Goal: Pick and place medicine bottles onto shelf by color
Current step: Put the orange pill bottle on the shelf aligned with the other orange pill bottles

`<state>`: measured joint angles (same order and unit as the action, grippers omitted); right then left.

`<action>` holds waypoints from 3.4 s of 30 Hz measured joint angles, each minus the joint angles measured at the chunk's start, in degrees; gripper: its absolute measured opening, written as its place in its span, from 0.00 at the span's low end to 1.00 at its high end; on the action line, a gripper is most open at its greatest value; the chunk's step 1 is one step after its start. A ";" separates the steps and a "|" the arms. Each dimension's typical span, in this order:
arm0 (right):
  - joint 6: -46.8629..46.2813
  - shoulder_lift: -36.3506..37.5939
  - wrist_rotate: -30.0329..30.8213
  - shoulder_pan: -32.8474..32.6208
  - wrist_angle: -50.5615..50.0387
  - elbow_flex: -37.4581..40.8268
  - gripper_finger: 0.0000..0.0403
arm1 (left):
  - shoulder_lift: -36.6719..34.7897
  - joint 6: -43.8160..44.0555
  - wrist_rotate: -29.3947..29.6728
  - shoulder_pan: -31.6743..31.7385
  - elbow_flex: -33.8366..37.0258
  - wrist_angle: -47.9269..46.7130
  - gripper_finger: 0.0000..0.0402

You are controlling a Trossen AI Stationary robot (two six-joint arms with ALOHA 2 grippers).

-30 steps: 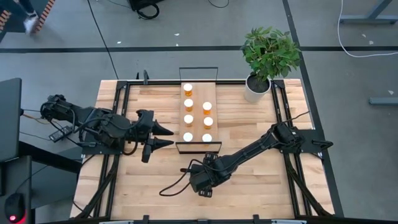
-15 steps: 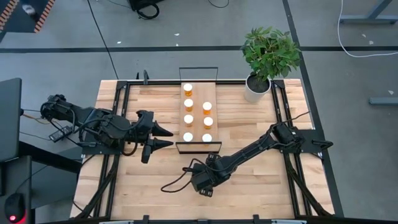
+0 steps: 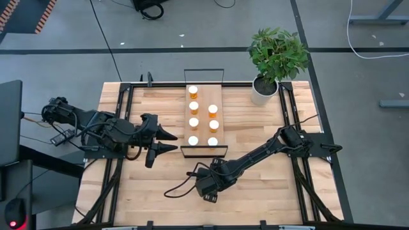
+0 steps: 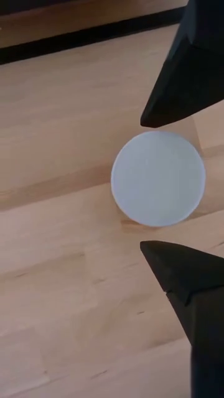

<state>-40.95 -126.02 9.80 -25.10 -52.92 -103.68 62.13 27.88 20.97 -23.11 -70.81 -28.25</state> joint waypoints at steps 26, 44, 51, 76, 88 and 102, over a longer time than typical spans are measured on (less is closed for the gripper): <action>-0.42 0.00 0.00 1.40 -0.02 0.00 0.57 | 0.07 0.07 0.00 0.00 0.00 0.04 0.43; -2.58 0.02 -8.46 1.36 -7.78 -6.69 0.58 | 0.07 0.13 0.00 0.00 0.00 -0.75 0.43; -2.58 0.02 -8.23 1.47 -16.90 -17.84 0.58 | 0.07 0.12 -0.02 0.00 0.00 -0.76 0.43; -4.89 7.86 -8.25 7.42 -33.03 -31.34 0.58 | 0.07 0.07 0.00 0.00 0.00 -0.76 0.41; 1.33 12.22 -0.79 16.11 -33.06 -31.34 0.58 | 0.07 0.09 -0.01 0.00 0.00 -0.75 0.40; 16.53 12.13 4.33 32.98 -32.29 -31.32 0.58 | 0.07 0.44 -0.01 0.05 0.00 -0.76 0.40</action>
<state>-24.42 -113.89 14.13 7.88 -85.22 -135.00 62.19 28.32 20.96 -23.07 -70.81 -29.02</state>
